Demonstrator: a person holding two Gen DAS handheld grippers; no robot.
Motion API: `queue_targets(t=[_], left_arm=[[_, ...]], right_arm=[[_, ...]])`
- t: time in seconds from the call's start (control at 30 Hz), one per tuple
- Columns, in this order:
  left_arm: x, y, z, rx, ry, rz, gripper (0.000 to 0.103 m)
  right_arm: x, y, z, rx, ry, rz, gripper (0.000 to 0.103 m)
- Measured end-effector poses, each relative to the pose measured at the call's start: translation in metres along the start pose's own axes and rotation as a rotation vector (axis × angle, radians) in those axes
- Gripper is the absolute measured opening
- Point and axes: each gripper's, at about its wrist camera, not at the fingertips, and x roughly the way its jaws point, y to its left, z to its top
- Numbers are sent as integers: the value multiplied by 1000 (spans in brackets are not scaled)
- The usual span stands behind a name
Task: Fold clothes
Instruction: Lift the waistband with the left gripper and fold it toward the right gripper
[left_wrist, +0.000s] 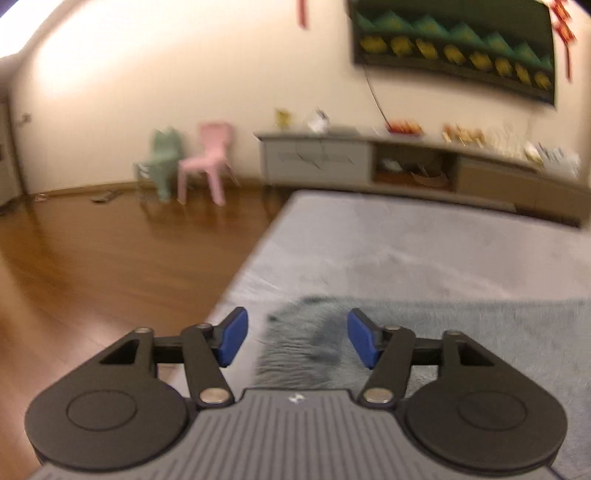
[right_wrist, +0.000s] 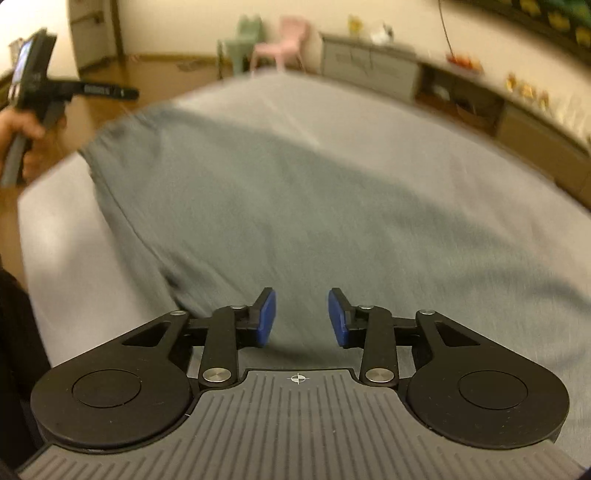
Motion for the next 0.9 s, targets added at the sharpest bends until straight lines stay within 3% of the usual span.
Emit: queue_targets(t=[0.07, 0.17, 0.27, 0.3, 0.33, 0.4, 0.43, 0.57, 0.6, 0.67, 0.7, 0.73, 0.83, 0.9], left_arm=[[-14, 28, -6, -158, 15, 36, 65], [-20, 66, -26, -371, 97, 30, 66], [-21, 79, -45, -469, 169, -29, 71], [-20, 79, -49, -486, 190, -59, 79], [-17, 79, -51, -501, 212, -93, 83], [-8, 77, -54, -529, 257, -139, 83], [-4, 74, -56, -542, 271, -162, 85], [24, 61, -56, -556, 332, -228, 88], [30, 57, -54, -536, 329, -206, 85], [37, 49, -50, -477, 307, -136, 57], [39, 46, -49, -454, 303, -108, 38], [39, 44, -49, -445, 297, -100, 33], [30, 36, -45, -392, 253, -83, 25], [21, 20, -39, -274, 199, -30, 24]], right_arm=[[8, 37, 20, -82, -41, 60, 52], [30, 98, 47, -220, -82, 134, 63], [73, 151, 59, -382, -54, 146, 63], [87, 161, 60, -418, -45, 148, 63], [100, 170, 61, -450, -36, 151, 58], [112, 169, 68, -433, -22, 161, 37], [117, 169, 71, -421, -16, 167, 8], [106, 146, 83, -284, -20, 243, 3], [104, 143, 83, -263, -14, 270, 3], [103, 139, 82, -241, 11, 314, 3], [103, 136, 82, -229, 23, 336, 3], [102, 133, 85, -208, 23, 352, 6], [98, 110, 103, -64, -33, 378, 39], [102, 93, 114, 43, -49, 359, 36]])
